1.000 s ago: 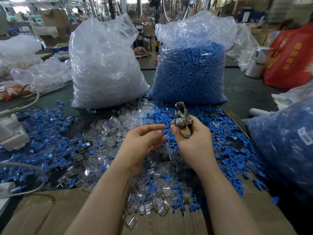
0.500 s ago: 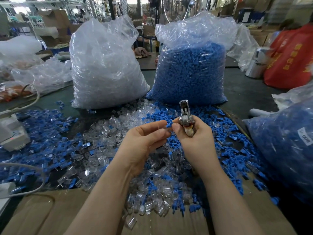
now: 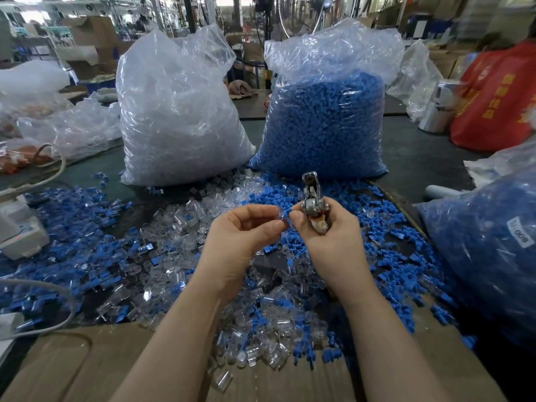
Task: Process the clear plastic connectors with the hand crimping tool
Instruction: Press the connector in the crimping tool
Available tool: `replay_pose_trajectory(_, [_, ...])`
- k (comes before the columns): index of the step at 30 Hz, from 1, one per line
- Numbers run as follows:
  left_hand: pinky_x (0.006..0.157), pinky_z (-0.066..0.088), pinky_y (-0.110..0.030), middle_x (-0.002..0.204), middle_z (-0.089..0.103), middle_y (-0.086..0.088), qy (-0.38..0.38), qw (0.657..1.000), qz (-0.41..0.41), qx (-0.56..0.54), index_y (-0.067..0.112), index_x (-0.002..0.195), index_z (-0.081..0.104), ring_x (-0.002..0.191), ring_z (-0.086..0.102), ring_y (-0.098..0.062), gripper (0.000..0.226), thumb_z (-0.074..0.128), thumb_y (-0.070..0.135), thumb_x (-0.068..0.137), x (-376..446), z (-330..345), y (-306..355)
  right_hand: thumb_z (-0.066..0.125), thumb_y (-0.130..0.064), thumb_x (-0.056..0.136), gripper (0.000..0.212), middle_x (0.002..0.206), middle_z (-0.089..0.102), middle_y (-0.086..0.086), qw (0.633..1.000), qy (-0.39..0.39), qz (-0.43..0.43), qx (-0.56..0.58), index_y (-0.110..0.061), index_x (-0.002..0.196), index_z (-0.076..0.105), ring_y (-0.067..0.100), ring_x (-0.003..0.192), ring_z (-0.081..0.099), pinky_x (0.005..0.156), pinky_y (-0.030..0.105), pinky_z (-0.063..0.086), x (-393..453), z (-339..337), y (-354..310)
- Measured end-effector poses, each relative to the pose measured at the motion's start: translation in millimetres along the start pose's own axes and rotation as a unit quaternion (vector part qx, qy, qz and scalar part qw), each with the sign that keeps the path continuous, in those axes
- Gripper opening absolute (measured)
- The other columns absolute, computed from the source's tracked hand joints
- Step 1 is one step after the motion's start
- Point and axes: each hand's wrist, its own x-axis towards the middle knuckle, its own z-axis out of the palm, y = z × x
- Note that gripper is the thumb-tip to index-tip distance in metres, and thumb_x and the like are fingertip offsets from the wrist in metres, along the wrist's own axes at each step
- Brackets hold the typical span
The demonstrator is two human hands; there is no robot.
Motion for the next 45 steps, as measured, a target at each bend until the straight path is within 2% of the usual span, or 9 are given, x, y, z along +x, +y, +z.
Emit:
replay_pose_trajectory(7, [0.073, 0.057, -0.021, 0.089, 0.077, -0.007, 0.015, 0.999, 0.033, 0.033, 0.013, 0.091, 0.075, 0.087, 0.074, -0.017, 0.026, 0.077, 0.015, 0.065, -0.4, 3.3, -2.0, 0.070, -0.013, 0.090, 0.017, 0.079, 0.069, -0.019, 1.000, -0.006, -0.001, -0.003, -0.028, 0.084, 0.064, -0.002, 0.076, 0.065, 0.068, 0.008, 0.047, -1.1, 1.6, 0.0])
replay_pose_trajectory(12, [0.075, 0.057, -0.021, 0.091, 0.077, -0.008, 0.021, 0.998, 0.031, 0.042, 0.010, 0.097, 0.073, 0.090, 0.074, -0.019, 0.030, 0.077, 0.015, 0.067, -0.7, 2.8, -2.4, 0.070, -0.013, 0.089, 0.017, 0.081, 0.070, -0.015, 1.000, 0.005, -0.004, -0.014, -0.028, 0.084, 0.064, 0.000, 0.075, 0.064, 0.067, 0.010, 0.048, -1.5, 2.0, -1.0])
replay_pose_trajectory(23, [0.076, 0.056, -0.021, 0.092, 0.077, -0.004, 0.023, 0.997, 0.045, 0.066, 0.016, 0.092, 0.076, 0.089, 0.073, -0.016, 0.031, 0.081, 0.024, 0.063, -0.4, 0.5, -1.0, 0.069, -0.014, 0.090, 0.021, 0.071, 0.065, -0.022, 0.999, -0.004, 0.005, -0.042, -0.031, 0.080, 0.061, -0.003, 0.067, 0.059, 0.061, 0.010, 0.044, -2.6, 2.9, -1.6])
replay_pose_trajectory(28, [0.073, 0.055, -0.018, 0.088, 0.077, -0.003, 0.045, 0.995, 0.052, 0.067, 0.015, 0.091, 0.076, 0.083, 0.073, -0.012, 0.026, 0.080, 0.020, 0.067, 1.4, -1.3, -1.6, 0.070, -0.013, 0.090, 0.018, 0.073, 0.068, -0.013, 0.998, -0.018, 0.005, -0.051, -0.030, 0.084, 0.064, 0.001, 0.071, 0.062, 0.062, 0.012, 0.046, -2.7, 4.7, -1.6])
replay_pose_trajectory(33, [0.073, 0.055, -0.020, 0.087, 0.077, -0.005, 0.053, 0.994, 0.059, 0.082, 0.017, 0.091, 0.077, 0.085, 0.073, -0.016, 0.016, 0.079, 0.009, 0.077, 2.2, -2.6, -2.2, 0.069, -0.014, 0.090, 0.010, 0.078, 0.070, -0.008, 0.998, -0.018, 0.009, -0.056, -0.024, 0.090, 0.069, 0.006, 0.075, 0.065, 0.066, 0.019, 0.052, -1.7, 3.4, -0.4])
replay_pose_trajectory(38, [0.081, 0.059, -0.027, 0.094, 0.076, -0.009, 0.065, 0.993, 0.073, 0.059, 0.016, 0.097, 0.073, 0.092, 0.073, -0.022, 0.019, 0.074, 0.005, 0.082, 3.2, -2.0, -3.3, 0.068, -0.024, 0.091, 0.004, 0.078, 0.070, -0.004, 0.994, -0.008, 0.031, -0.108, -0.025, 0.088, 0.066, 0.017, 0.076, 0.065, 0.073, 0.045, 0.055, 0.3, -2.3, 4.1])
replay_pose_trajectory(40, [0.080, 0.058, -0.026, 0.095, 0.075, -0.009, 0.065, 0.992, 0.087, 0.062, 0.015, 0.100, 0.072, 0.091, 0.073, -0.020, 0.022, 0.074, 0.005, 0.081, 3.4, -2.9, -3.0, 0.068, -0.026, 0.090, 0.006, 0.074, 0.067, -0.004, 0.988, -0.027, 0.029, -0.151, -0.027, 0.086, 0.063, 0.018, 0.071, 0.062, 0.068, 0.048, 0.054, 0.9, -4.6, 5.8])
replay_pose_trajectory(45, [0.074, 0.054, -0.017, 0.088, 0.074, 0.004, 0.047, 0.987, 0.126, 0.087, 0.013, 0.100, 0.069, 0.082, 0.071, -0.008, 0.023, 0.072, -0.002, 0.083, 2.8, -4.7, -3.4, 0.066, -0.031, 0.088, 0.007, 0.069, 0.063, -0.006, 0.968, -0.082, 0.033, -0.236, -0.031, 0.087, 0.059, 0.014, 0.062, 0.057, 0.061, 0.047, 0.051, -0.2, -4.2, 7.0])
